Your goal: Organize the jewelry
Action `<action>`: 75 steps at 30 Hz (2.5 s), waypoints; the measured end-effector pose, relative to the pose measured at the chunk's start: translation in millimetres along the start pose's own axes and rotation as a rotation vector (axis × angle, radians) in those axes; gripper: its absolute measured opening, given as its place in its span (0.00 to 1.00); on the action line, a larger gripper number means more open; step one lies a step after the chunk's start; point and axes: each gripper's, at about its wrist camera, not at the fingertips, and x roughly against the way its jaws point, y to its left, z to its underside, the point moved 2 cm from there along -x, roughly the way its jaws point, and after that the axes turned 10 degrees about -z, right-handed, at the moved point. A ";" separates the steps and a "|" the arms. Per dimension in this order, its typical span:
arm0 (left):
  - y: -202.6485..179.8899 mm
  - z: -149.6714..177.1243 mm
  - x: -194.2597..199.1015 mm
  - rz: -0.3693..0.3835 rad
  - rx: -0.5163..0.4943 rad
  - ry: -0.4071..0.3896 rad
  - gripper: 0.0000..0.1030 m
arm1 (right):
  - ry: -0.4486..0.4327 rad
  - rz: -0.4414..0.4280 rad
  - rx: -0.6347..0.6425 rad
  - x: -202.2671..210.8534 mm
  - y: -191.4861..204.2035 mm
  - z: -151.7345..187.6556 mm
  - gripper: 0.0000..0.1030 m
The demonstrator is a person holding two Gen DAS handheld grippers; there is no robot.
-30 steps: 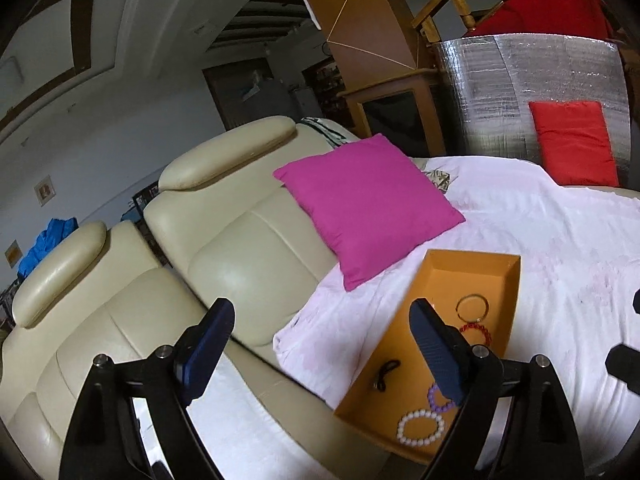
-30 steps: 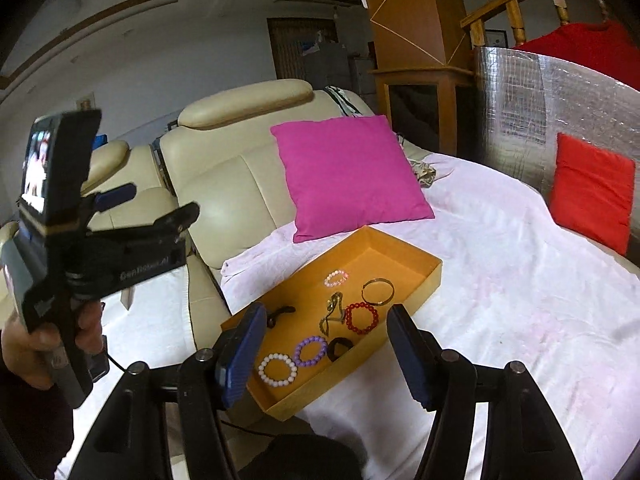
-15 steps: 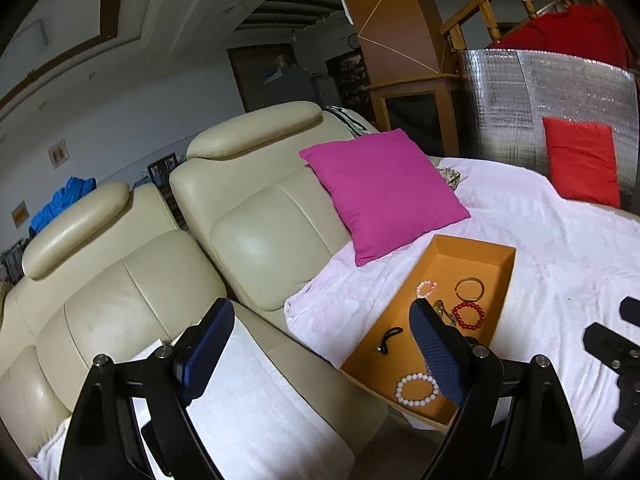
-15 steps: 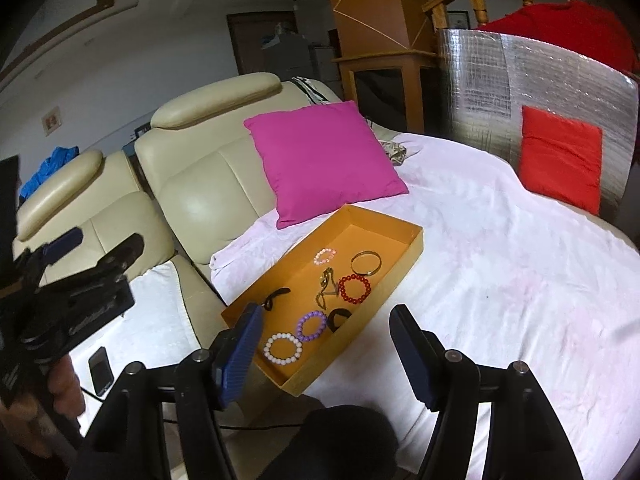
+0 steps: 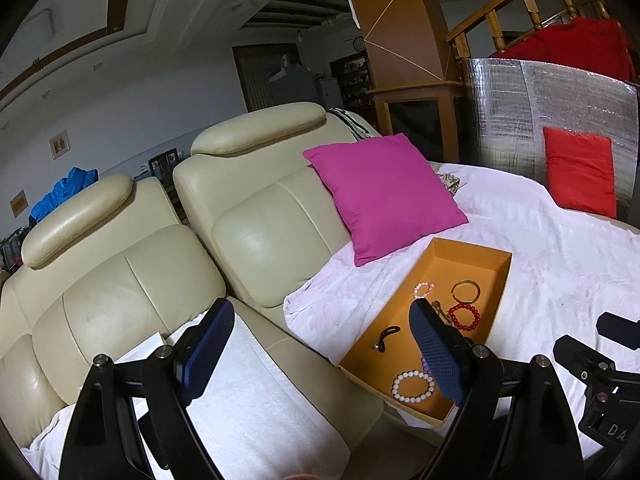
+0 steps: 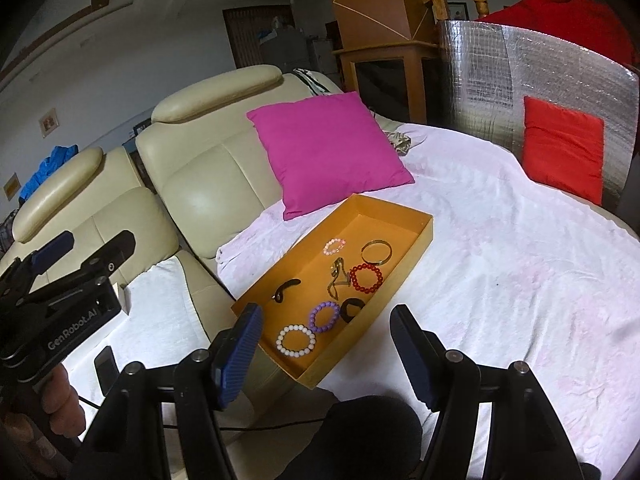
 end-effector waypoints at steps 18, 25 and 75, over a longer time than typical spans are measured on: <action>7.8 2.1 -6.0 -0.004 0.016 0.007 0.87 | 0.000 0.007 0.019 -6.8 13.6 -3.2 0.68; 10.7 3.1 -9.4 -0.001 0.024 0.008 0.87 | 0.006 0.008 0.025 -12.7 18.1 -5.2 0.68; 3.2 -3.2 -54.9 -0.033 0.011 0.053 0.87 | 0.068 0.001 0.026 -74.1 11.1 -30.8 0.68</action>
